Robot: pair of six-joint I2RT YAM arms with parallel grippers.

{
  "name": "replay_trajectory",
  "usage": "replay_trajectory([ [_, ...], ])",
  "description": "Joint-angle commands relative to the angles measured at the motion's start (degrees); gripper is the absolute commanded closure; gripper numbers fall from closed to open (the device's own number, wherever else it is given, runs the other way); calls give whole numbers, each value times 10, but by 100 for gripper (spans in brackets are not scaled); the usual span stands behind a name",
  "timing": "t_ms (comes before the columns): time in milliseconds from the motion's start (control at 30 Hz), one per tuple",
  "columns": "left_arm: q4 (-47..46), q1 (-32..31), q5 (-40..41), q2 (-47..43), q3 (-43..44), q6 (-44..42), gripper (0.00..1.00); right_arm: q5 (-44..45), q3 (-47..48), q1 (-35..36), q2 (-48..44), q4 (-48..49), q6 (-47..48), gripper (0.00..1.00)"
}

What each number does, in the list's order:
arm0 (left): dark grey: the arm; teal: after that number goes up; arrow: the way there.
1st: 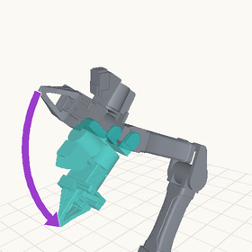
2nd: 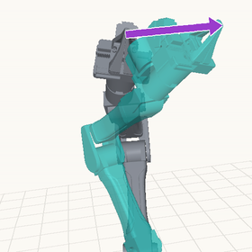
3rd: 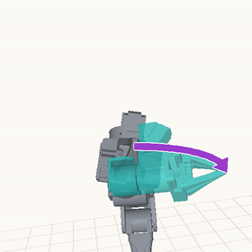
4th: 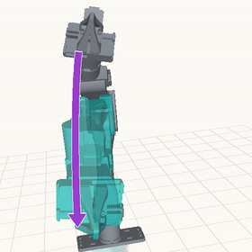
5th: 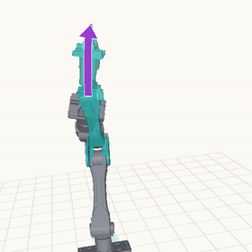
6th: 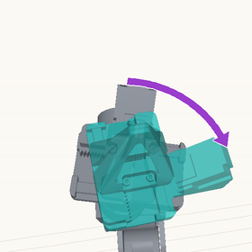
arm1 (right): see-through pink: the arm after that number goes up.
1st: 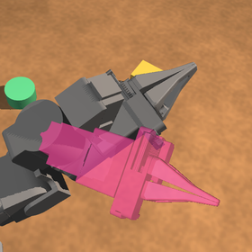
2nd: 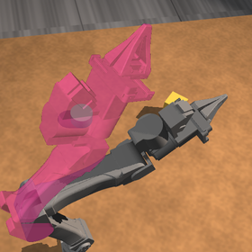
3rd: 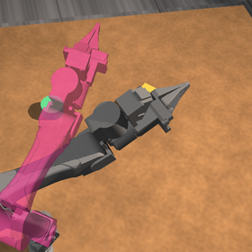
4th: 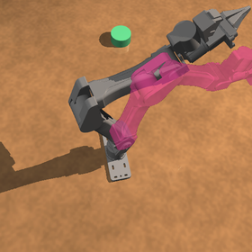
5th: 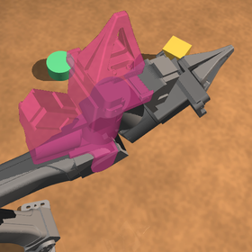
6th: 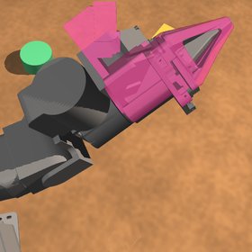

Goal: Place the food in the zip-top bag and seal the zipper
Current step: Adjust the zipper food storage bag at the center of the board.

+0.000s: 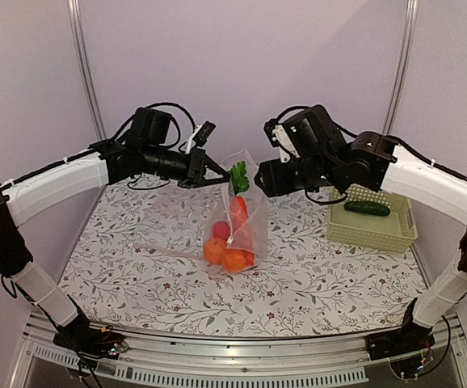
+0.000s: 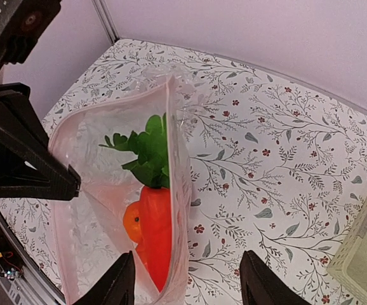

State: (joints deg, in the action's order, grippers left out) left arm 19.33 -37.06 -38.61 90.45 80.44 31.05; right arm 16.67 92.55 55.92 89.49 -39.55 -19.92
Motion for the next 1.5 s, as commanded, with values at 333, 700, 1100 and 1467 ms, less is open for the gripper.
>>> replay_trajectory([
  [333,31,13,-4,1,44,-18,100,-18,78,11,48,-11,-10,100],
  [700,53,16,0,-18,81,-20,100,-36,76,12,8,14,5,100],
  [1100,93,25,-24,25,95,-51,100,-4,39,11,10,4,-10,74],
  [1467,67,29,-7,16,58,-77,100,116,7,-14,-61,-45,10,15],
])
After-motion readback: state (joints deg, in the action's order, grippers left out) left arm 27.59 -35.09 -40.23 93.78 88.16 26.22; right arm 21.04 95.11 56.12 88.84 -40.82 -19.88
